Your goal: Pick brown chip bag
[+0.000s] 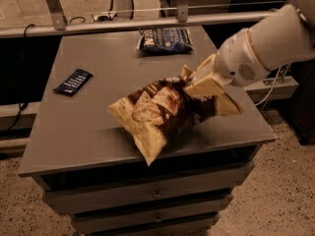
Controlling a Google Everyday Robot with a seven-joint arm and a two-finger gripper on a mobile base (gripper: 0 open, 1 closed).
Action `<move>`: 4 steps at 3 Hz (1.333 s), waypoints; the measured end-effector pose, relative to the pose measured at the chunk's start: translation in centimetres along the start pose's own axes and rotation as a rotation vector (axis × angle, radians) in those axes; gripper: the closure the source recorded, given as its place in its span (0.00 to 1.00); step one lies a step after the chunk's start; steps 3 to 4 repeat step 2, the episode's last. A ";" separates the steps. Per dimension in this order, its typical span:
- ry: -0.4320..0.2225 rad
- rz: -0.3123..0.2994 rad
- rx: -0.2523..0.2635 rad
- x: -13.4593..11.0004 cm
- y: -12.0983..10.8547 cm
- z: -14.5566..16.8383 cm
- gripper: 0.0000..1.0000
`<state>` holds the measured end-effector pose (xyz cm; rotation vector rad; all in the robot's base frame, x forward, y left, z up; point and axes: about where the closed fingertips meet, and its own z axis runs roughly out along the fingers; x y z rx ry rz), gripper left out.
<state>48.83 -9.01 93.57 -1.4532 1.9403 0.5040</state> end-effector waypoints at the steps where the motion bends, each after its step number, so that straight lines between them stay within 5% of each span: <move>1: -0.084 0.016 0.073 -3.0 -4.6 -2.6 1.00; 2: -0.156 0.103 0.157 -4.1 -9.2 -5.0 1.00; 4: -0.156 0.103 0.157 -4.1 -9.2 -5.0 1.00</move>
Offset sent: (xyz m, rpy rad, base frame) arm 0.1276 -0.0669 0.1019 0.2467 -0.1050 -0.3355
